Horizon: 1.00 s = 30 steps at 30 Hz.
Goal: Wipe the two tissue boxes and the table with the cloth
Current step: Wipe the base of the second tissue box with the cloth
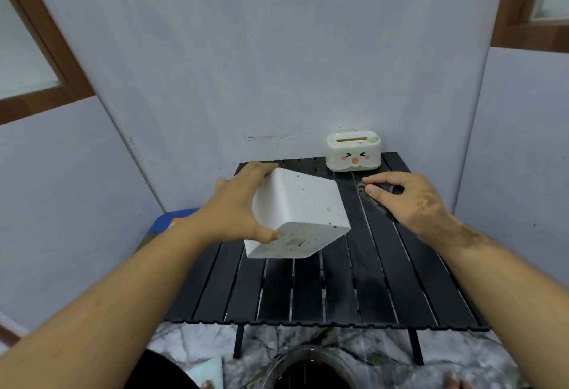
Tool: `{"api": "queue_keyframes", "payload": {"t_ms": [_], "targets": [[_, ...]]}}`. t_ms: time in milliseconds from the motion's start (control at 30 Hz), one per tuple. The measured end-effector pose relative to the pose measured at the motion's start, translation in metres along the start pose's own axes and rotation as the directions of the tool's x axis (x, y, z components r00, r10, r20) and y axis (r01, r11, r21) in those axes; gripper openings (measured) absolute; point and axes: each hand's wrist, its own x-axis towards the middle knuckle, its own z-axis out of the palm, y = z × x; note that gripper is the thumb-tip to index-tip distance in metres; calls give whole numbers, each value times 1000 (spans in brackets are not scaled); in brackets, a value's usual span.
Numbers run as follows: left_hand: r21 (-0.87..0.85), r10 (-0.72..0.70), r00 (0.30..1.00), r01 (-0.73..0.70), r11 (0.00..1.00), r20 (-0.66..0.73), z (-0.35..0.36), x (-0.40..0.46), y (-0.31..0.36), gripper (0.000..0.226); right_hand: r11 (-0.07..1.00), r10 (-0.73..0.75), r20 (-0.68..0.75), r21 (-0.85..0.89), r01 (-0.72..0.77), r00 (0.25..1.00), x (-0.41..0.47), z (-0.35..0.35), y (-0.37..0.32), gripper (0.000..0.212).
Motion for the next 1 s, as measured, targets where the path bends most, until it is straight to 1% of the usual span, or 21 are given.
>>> {"api": "queue_keyframes", "payload": {"t_ms": [133, 233, 333, 400, 433, 467, 533, 567, 600, 633, 667, 700, 733, 767, 800, 833, 900, 933, 967, 1000], "targets": [[-69, -25, 990, 16, 998, -139, 20, -26, -12, 113, 999, -40, 20, -19, 40, 999, -7, 15, -9, 21], [-134, -72, 973, 43, 990, -219, 43, -42, -21, 111, 998, -35, 29, -49, 37, 999, -13, 33, -8, 24], [-231, -131, 958, 71, 970, -256, 65, -48, -25, 108, 998, -37, -41, -56, 35, 998, -19, 53, -12, 23], [-269, -161, 949, 85, 959, -272, 74, -48, -23, 106, 975, -151, -83, -174, 135, 985, -26, 70, -23, 18], [-280, -165, 943, 81, 957, -290, 77, -48, -21, 106, 951, -229, -66, -227, 209, 971, -31, 80, -31, 17], [-284, -163, 936, 71, 956, -313, 80, -48, -19, 105, 928, -304, -23, -231, 291, 952, -37, 90, -40, 16], [-302, -169, 922, 61, 952, -349, 85, -48, -16, 103, 873, -435, 135, -179, 454, 890, -48, 106, -53, 18], [-309, -174, 919, 60, 949, -355, 86, -48, -14, 102, 849, -473, 182, -166, 501, 862, -47, 106, -54, 19], [-310, -174, 919, 60, 949, -355, 87, -47, -13, 102, 850, -469, 174, -176, 496, 866, -40, 101, -49, 19], [-309, -175, 920, 62, 949, -351, 88, -47, -11, 103, 882, -413, 117, -198, 429, 903, -31, 92, -43, 18], [-313, -176, 922, 64, 948, -344, 89, -48, -10, 103, 922, -320, 35, -219, 320, 947, -22, 81, -37, 17], [-320, -174, 925, 62, 945, -337, 89, -48, -9, 102, 947, -226, -42, -245, 209, 973, -15, 72, -30, 17], [-328, -171, 928, 57, 943, -330, 90, -48, -7, 102, 953, -169, -99, -272, 137, 981, -13, 69, -26, 17], [-332, -167, 929, 52, 942, -330, 91, -48, -6, 101, 946, -171, -131, -299, 126, 976, -16, 73, -26, 17], [-334, -164, 927, 45, 942, -337, 92, -48, -5, 101, 929, -230, -129, -324, 178, 965, -23, 84, -32, 16], [-336, -163, 923, 40, 941, -348, 93, -47, -4, 99, 907, -307, -81, -327, 265, 948, -32, 98, -40, 16], [-359, -183, 913, 43, 932, -365, 94, -48, -3, 92, 858, -429, 106, -263, 441, 897, -49, 121, -54, 19], [-365, -188, 911, 45, 930, -367, 94, -47, -3, 92, 834, -468, 175, -236, 499, 866, -48, 123, -56, 20], [-360, -183, 912, 42, 932, -366, 94, -47, -4, 93, 829, -483, 189, -218, 516, 855, -42, 118, -55, 20], [-347, -171, 916, 38, 937, -363, 94, -48, -4, 95, 846, -464, 148, -219, 486, 873, -32, 109, -49, 18]]}}
